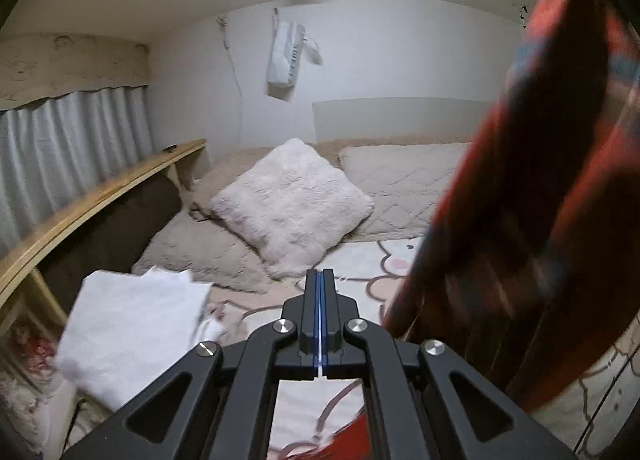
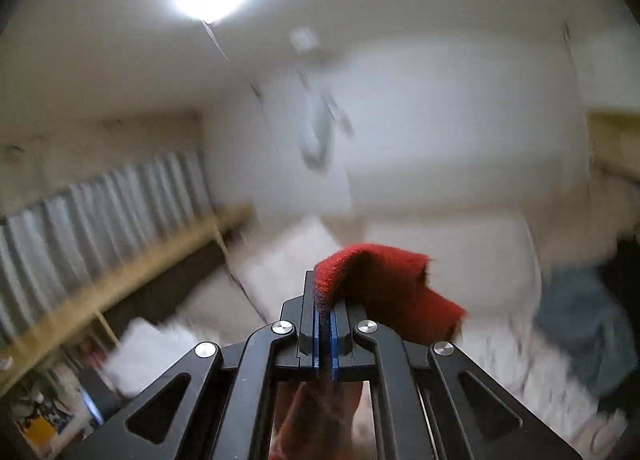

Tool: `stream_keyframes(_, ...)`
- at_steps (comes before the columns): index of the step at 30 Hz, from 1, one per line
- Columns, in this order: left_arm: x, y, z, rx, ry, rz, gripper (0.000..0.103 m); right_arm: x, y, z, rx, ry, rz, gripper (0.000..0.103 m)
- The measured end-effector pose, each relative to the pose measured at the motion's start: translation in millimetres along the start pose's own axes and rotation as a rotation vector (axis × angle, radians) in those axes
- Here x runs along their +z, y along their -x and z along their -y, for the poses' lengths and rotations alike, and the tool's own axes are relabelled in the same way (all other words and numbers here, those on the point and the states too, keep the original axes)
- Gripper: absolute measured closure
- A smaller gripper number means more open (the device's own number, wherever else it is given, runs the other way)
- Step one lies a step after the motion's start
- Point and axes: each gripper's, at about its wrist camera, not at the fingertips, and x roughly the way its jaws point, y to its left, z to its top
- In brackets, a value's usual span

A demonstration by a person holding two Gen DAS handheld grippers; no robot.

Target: Fold clothes

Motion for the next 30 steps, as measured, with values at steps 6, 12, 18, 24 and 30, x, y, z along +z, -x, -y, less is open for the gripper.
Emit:
stream_keyframes(6, -43.1, 37.1, -37.9, 0.033, 0.051, -0.034, 0.063, -82.1, 11.5, -76.3, 0.184, 0.152, -0.208, 0.098)
stream_keyframes(12, -101.8, 42.9, -48.6, 0.066, 0.043, -0.116, 0.036, -327.1, -26.7, -111.6, 0.321, 0.166, -0.787, 0.098)
stream_keyframes(18, -142.1, 19.1, -42.6, 0.023, 0.065, -0.231, 0.036, -498.4, -13.0, -124.0, 0.345, 0.304, -1.17, 0.098)
stream_keyframes(24, -167.3, -1.9, -27.5, 0.027, 0.086, -0.287, 0.036, -495.0, -2.5, -123.1, 0.395, 0.358, -1.134, 0.098)
stream_keyframes(30, -180.5, -16.1, -16.9, 0.024, 0.096, -0.301, 0.036, -428.9, -17.2, -83.7, 0.261, 0.206, -0.963, 0.029)
